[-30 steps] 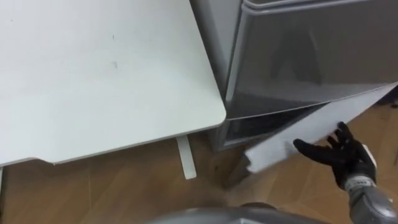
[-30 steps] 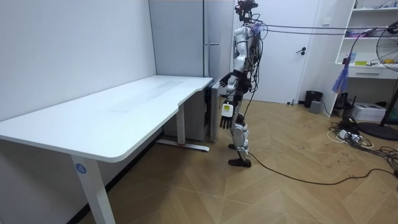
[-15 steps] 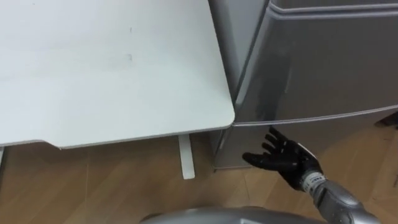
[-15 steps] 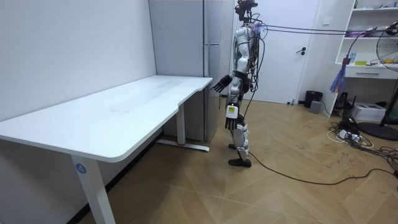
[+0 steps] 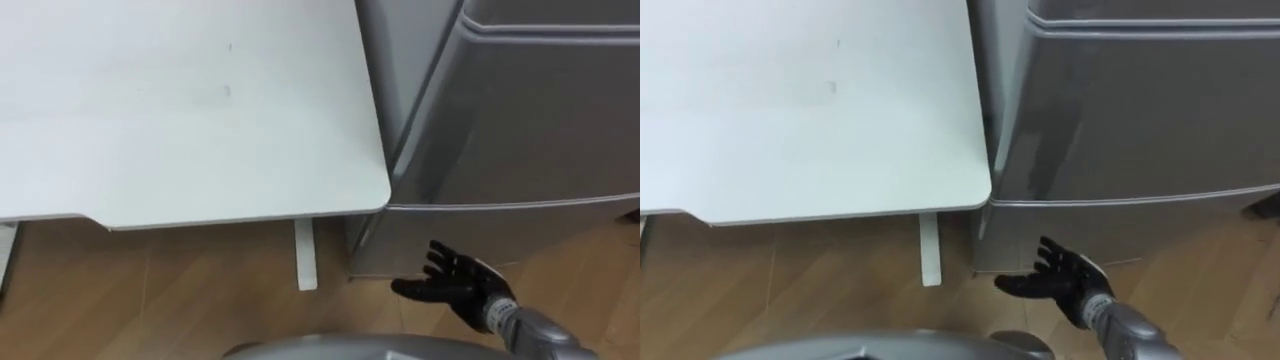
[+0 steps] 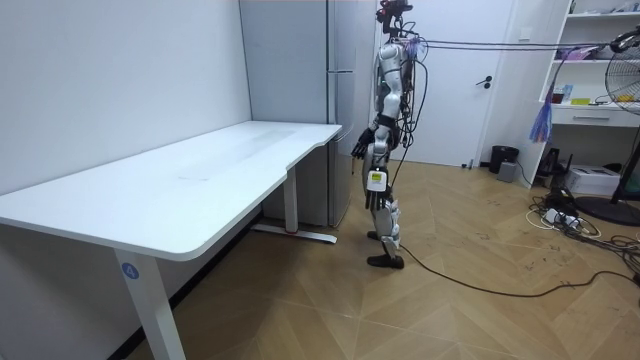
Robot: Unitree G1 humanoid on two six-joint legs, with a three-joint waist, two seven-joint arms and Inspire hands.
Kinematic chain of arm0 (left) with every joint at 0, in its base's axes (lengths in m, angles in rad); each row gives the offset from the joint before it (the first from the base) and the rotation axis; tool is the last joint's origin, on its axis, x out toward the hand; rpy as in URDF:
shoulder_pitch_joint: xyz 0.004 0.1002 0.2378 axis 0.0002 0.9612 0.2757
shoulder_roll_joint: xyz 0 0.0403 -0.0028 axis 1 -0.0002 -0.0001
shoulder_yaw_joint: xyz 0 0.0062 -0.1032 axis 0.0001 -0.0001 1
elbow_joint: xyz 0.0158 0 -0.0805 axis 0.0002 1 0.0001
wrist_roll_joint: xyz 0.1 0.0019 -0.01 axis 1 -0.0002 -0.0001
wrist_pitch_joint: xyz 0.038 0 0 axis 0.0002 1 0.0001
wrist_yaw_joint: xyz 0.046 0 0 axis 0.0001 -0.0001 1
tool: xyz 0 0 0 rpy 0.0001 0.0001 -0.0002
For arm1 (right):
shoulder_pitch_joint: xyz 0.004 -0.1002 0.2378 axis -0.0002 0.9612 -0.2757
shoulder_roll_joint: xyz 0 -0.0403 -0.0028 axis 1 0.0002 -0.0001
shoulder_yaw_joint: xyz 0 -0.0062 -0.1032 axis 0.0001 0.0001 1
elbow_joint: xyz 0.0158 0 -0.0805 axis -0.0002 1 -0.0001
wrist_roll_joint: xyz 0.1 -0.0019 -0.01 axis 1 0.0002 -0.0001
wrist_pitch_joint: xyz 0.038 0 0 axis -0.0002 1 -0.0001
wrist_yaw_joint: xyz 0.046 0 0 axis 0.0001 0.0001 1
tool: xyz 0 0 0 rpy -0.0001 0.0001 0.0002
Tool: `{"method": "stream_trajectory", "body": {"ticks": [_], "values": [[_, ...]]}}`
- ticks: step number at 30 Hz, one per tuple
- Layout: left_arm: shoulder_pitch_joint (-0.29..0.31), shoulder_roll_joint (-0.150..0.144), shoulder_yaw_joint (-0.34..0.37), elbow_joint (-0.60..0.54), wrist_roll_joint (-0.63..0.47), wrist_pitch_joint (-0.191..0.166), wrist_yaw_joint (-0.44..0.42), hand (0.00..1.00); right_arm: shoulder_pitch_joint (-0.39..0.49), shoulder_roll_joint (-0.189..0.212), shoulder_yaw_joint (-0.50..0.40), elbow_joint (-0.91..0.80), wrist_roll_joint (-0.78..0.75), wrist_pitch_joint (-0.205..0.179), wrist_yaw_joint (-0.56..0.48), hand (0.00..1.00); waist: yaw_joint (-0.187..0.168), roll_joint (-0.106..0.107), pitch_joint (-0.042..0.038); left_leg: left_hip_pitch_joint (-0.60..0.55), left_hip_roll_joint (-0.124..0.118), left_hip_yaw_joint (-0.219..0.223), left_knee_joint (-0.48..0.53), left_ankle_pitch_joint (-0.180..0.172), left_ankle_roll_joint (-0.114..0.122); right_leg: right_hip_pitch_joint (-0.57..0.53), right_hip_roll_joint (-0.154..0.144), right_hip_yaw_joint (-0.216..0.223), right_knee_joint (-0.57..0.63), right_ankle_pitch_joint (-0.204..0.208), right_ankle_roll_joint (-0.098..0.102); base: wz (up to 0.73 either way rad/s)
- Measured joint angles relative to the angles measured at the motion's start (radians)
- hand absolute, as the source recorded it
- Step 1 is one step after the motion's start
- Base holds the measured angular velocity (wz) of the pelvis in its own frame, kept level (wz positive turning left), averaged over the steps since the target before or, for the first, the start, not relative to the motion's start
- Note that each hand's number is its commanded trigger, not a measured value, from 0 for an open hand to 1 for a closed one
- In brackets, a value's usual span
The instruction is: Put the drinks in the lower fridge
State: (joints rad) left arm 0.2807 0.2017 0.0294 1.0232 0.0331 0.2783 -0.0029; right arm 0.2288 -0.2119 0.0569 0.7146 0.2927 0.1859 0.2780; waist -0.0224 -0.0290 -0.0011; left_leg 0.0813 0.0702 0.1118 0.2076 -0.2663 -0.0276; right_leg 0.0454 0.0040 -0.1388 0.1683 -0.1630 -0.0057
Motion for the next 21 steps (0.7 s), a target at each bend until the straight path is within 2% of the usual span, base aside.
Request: {"method": "stream_trajectory", "body": {"ticks": [2, 3, 4, 9, 14, 21], "values": [[0.0, -0.002, 0.001, 0.005, 0.0, -0.001, 0.002, 0.0, -0.009, 0.0, -0.001, 0.081, -0.032, -0.001, -0.015, 0.0, 0.002, -0.005, 0.0, 0.0, -0.002, -0.006, 0.0, 0.0, 0.0, 0.004, -0.001, -0.002, -0.004, -0.002, 0.002, 0.12], [0.003, -0.006, 0.007, 0.005, 0.003, -0.001, 0.005, 0.0, -0.012, 0.002, -0.002, 0.115, -0.051, -0.002, -0.017, 0.0, 0.003, -0.007, -0.0044, 0.0, -0.003, -0.007, 0.0, 0.0, 0.0, 0.005, -0.002, -0.003, -0.005, -0.005, 0.003, 0.06], [0.006, -0.014, 0.013, 0.005, 0.005, -0.001, 0.016, 0.0, -0.018, 0.006, -0.006, 0.159, -0.054, -0.009, -0.016, 0.0, 0.002, -0.008, -0.0045, 0.0, -0.005, -0.008, 0.0, 0.0, 0.001, 0.01, -0.003, -0.004, -0.009, -0.005, 0.003, 0.05], [0.002, -0.019, 0.026, 0.006, 0.004, -0.009, 0.022, 0.0, -0.052, 0.034, -0.042, 0.287, -0.018, -0.025, -0.027, 0.0, 0.0, -0.026, -0.0007, 0.01, -0.008, -0.024, 0.001, 0.001, 0.001, 0.029, -0.006, -0.022, -0.02, -0.006, 0.005, 0.1], [0.007, -0.023, 0.026, 0.022, 0.013, -0.015, 0.022, 0.0, -0.072, 0.048, -0.081, 0.363, -0.019, -0.043, -0.055, 0.0, 0.0, -0.022, 0.0007, 0.017, -0.015, -0.031, -0.002, 0.001, 0.001, 0.047, -0.012, -0.04, -0.035, -0.011, 0.012, 0.14], [-0.007, -0.033, 0.04, 0.054, 0.049, -0.01, 0.02, 0.0, -0.117, 0.053, -0.105, 0.456, -0.024, -0.045, -0.099, 0.0, 0.0, -0.018, -0.0002, 0.019, -0.015, -0.033, -0.002, 0.001, 0.001, 0.056, -0.013, -0.042, -0.035, -0.011, 0.013, 0.01]]}}
